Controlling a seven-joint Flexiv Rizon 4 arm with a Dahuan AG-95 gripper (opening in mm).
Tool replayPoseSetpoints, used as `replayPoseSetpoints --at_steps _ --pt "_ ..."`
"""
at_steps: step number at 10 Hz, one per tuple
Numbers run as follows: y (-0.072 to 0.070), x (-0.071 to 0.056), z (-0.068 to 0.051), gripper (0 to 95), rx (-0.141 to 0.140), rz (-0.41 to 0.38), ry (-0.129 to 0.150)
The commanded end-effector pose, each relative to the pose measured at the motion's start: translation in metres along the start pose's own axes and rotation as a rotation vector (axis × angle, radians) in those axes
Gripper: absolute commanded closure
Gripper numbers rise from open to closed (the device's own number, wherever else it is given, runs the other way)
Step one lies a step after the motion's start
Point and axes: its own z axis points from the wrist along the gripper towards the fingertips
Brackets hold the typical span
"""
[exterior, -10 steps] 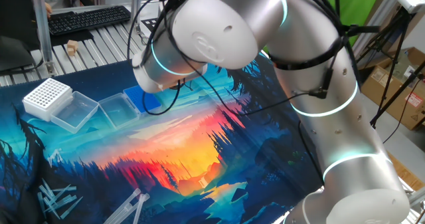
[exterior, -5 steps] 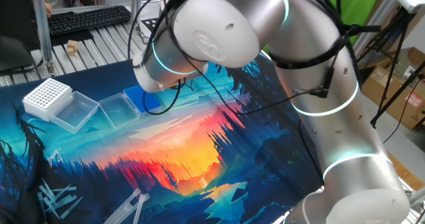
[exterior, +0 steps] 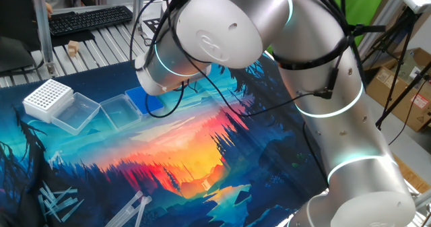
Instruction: Insert a small pipette tip into the holder for small pipette tips
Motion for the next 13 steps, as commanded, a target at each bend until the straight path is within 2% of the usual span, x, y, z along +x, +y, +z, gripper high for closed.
replayPoseSetpoints --at_steps 1,4,5,7,11,12,13 --pt "-0.0006 -0.0001 0.001 57.0 0.002 0.015 -0.006" --pt "-0.0006 -0.0001 0.001 57.0 0.003 0.04 0.004" --pt "-0.0006 -0.0001 0.001 38.0 0.009 0.042 -0.004" --pt "-0.0006 -0.0001 0.001 38.0 0.013 0.041 0.01" --pt "-0.0006 -0.0001 0.001 38.0 0.021 0.022 0.019" --pt "-0.0006 -0.0001 0.001 57.0 0.021 0.021 0.02" --pt "-0.0006 -0.0001 0.001 57.0 0.021 0.019 0.02"
